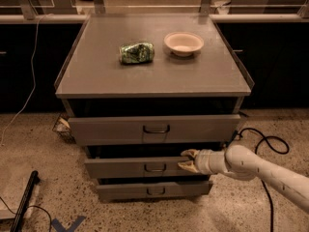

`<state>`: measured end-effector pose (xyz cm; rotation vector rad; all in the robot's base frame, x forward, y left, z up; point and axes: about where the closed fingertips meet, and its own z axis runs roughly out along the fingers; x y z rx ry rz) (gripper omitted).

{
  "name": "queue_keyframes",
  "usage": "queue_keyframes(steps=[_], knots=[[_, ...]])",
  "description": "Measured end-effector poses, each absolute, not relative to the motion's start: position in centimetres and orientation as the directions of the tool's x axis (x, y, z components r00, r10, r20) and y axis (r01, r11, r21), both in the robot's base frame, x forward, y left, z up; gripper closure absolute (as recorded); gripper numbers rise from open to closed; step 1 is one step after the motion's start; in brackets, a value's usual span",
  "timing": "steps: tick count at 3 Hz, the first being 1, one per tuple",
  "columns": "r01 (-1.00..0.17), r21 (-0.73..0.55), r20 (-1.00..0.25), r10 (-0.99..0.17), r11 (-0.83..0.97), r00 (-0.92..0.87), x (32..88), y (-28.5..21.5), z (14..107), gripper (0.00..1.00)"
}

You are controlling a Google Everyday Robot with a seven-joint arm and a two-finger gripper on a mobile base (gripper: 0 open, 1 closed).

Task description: Open middle drawer

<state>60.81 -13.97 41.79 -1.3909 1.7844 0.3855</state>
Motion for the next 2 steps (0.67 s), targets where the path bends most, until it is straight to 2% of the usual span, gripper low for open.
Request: queue_keyframes(steps=[1,2], knots=[[-0.909,-0.237,-0.752,-0.658,0.342,-0.052,60.81,-13.97,42.08,1.0],[-0.909,-0.237,-0.752,-0.658,0.342,-0.052,60.81,-13.97,42.38,1.0]])
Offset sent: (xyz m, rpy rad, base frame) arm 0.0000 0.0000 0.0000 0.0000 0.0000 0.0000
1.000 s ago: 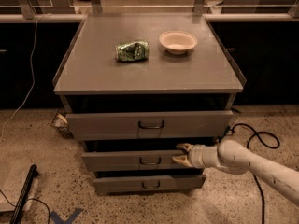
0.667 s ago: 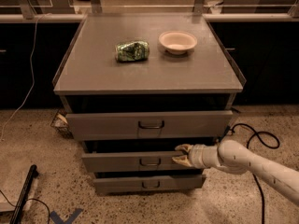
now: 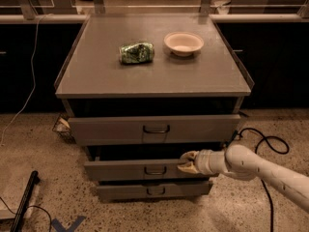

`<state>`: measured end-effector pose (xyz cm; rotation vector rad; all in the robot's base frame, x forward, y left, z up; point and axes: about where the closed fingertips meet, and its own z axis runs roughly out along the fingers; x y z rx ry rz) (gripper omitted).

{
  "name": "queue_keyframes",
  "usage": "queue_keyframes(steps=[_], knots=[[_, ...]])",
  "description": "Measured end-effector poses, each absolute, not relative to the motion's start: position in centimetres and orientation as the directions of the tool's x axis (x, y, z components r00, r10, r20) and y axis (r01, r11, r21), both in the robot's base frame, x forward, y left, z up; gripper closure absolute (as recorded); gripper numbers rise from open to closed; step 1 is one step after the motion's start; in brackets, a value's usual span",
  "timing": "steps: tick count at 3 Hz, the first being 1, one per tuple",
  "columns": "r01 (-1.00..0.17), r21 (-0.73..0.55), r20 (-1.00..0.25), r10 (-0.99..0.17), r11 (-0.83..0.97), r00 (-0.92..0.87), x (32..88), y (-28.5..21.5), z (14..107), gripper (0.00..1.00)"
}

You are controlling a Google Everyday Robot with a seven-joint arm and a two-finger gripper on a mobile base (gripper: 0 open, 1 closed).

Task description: Open middle drawer

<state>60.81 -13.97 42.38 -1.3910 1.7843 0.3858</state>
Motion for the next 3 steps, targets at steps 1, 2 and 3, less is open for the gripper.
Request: queue_keyframes(steps=[1,2,3], knots=[[-0.906,-0.236,-0.764,-0.644,0.352,-0.051,58.9,-14.7,42.3,1.0],[-0.906,-0.236,-0.764,-0.643,0.352,-0.051,58.5,-14.7,42.5,1.0],[-0.899,-0.235,-0.774,-0.631,0.37,-0.058,55.7,-15.4,42.4,1.0]])
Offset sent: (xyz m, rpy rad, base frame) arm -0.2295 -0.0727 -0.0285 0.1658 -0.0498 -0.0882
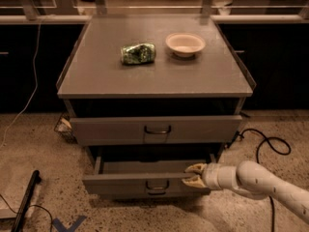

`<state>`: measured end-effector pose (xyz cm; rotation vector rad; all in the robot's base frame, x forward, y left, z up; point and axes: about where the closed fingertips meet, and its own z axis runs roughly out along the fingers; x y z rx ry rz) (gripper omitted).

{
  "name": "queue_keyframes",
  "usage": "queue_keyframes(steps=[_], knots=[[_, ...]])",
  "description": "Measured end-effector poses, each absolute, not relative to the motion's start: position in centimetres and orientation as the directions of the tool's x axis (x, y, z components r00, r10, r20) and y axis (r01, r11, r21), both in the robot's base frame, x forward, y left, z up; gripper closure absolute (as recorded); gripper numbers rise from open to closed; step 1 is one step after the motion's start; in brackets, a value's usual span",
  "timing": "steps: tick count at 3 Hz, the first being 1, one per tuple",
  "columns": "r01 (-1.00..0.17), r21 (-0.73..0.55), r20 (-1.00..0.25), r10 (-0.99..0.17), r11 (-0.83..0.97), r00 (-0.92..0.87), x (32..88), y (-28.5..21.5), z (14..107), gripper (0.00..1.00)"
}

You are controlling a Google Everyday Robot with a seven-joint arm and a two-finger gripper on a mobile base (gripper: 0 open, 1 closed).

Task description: Open middle drawer

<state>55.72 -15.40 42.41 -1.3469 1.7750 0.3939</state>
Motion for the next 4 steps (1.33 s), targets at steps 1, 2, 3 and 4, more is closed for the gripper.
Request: queue_keyframes(steps=[1,2,3,4], knots=[[-0.899,-0.235,-0.774,-0.631,0.37,-0.058,55.39,-15.38,42.62,1.0],[-0.899,-0.235,-0.774,-0.631,0.37,-0.058,55.39,-15.38,42.62,0.82],[-0.899,-0.235,-0.774,-0.631,0.37,-0.058,55.39,-15.38,42.62,0.59],[-0.899,-0.235,-0.774,-0.631,0.37,-0.058,55.39,-15.37,42.62,0.36]])
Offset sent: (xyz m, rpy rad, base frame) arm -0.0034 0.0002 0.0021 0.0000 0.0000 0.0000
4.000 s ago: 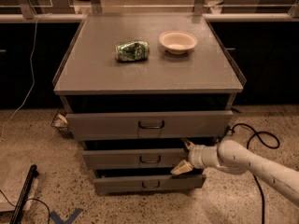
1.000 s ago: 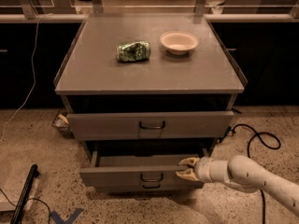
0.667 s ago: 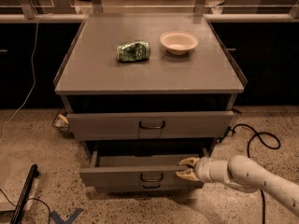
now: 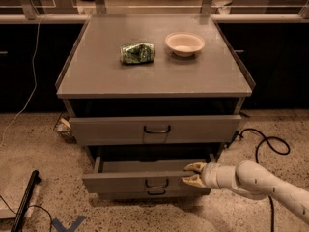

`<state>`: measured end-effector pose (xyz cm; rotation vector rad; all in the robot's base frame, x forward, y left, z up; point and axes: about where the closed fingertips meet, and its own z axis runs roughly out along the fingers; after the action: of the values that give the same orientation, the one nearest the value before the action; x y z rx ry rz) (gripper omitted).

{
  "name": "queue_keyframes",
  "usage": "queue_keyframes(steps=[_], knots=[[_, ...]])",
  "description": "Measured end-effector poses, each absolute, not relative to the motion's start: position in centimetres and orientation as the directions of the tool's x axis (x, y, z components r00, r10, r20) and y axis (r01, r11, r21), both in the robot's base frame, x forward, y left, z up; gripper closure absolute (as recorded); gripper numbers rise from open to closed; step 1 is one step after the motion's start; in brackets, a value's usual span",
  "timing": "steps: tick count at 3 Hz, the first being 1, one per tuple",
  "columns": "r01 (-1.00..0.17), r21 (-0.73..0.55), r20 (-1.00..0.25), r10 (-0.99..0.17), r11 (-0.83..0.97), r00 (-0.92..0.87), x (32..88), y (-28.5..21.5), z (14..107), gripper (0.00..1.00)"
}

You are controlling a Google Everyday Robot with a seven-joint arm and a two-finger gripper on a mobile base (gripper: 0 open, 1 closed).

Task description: Open middle drawer

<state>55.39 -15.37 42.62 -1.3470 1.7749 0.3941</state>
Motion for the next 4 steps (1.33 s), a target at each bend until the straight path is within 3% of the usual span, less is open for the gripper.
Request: queue_keyframes(steps=[1,2,3,4], knots=[[-0.899,-0.235,-0.774,-0.631,0.37,-0.058,55.4,-15.4,42.6,0.12],[-0.899,-0.235,-0.774,-0.631,0.37,-0.058,55.4,-15.4,42.6,0.07],[-0.898,-0.232,-0.777,-0.627,0.373,-0.06,55.2,-15.4,42.5,0.39],[-0.894,-0.219,-0.791,-0.607,0.39,-0.071,54.0,-15.9,41.8,0.62]])
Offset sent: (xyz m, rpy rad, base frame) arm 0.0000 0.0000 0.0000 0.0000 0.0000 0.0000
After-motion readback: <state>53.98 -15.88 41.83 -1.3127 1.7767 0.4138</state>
